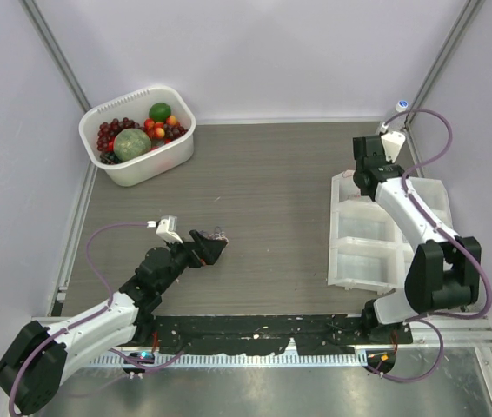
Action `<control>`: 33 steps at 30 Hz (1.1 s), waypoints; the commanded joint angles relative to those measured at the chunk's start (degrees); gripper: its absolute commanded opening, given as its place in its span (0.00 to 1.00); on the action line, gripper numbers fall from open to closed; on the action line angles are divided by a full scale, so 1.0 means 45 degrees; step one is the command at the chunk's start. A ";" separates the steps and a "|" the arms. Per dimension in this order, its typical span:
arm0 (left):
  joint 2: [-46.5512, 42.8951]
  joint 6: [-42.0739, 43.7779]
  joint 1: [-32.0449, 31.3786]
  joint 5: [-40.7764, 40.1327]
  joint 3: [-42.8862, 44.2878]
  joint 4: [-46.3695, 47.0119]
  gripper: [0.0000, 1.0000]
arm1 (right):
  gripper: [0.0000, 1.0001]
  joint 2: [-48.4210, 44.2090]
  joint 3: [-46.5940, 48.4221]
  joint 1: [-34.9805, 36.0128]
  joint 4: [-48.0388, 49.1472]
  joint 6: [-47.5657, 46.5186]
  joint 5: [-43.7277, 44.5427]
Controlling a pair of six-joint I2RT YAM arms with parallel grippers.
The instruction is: Untangle the cables
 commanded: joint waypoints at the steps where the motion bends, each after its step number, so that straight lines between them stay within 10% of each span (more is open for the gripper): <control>1: -0.0092 0.0294 0.0042 -0.0116 -0.0013 0.0394 1.00 | 0.01 0.1017 0.1570 -0.0017 -0.0763 -0.1883 -0.0823; 9: -0.0073 0.0294 0.0022 -0.0096 -0.0013 0.0394 1.00 | 0.01 0.3403 0.3095 -0.0017 -0.3030 -0.4482 -0.0395; 33: 0.0162 0.0255 0.0042 -0.0038 0.0084 0.0433 1.00 | 0.01 0.0979 0.1551 -0.0017 -0.2620 -0.5733 -0.0298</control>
